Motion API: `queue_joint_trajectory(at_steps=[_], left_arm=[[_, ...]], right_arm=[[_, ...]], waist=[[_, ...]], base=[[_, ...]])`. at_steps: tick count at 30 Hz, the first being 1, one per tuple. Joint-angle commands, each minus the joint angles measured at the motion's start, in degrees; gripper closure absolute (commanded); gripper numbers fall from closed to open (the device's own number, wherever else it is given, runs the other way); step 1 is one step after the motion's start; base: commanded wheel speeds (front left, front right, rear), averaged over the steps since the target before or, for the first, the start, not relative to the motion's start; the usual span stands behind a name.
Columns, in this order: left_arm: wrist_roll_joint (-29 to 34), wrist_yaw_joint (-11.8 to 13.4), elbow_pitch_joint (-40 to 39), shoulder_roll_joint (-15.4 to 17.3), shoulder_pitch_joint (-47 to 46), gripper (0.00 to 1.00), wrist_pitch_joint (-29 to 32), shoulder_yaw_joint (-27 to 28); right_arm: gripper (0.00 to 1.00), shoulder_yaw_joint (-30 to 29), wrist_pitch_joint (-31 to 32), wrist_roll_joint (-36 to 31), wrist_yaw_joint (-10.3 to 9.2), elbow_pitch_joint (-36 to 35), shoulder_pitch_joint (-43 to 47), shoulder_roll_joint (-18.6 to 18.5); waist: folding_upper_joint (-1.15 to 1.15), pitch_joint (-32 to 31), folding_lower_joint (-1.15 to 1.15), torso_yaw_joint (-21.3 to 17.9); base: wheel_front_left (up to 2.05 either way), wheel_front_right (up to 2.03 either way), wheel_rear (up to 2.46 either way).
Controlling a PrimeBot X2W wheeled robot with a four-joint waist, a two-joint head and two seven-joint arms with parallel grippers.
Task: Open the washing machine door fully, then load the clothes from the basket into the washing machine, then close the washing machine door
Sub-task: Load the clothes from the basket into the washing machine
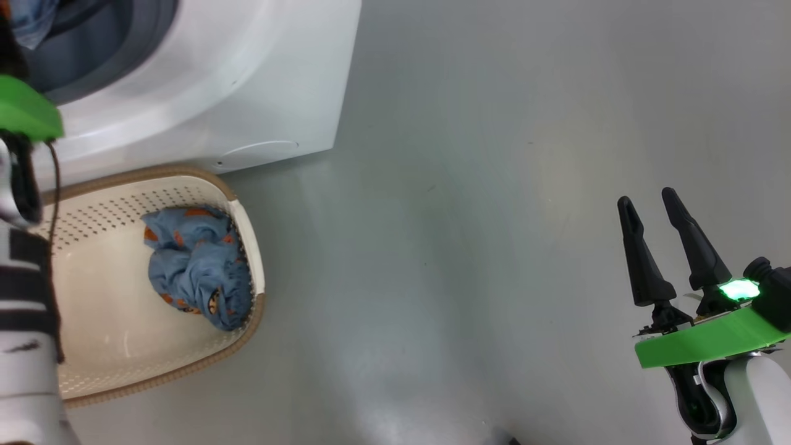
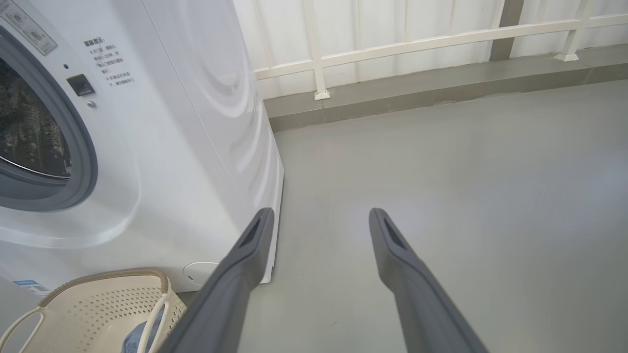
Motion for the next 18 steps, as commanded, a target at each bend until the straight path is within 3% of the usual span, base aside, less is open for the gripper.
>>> queue_joint_trajectory(at_steps=[1,18], left_arm=[[0.0,-0.4,-2.1,1.7,2.0,0.00,-0.3,1.0],[0.7,-2.0,-12.3,-4.9,21.2,0.00,-0.3,2.4]], right_arm=[[0.00,0.5,-0.3,-0.1,0.09,-1.2,1.0,-1.6],[0.00,-1.1,-0.3,-1.1,0.09,-0.6,4.8,-3.8]], waist=[[0.00,-0.7,0.00,0.8],[0.00,-7.8,0.00,6.6]], base=[[0.00,0.00,0.00],[0.00,0.00,0.00]])
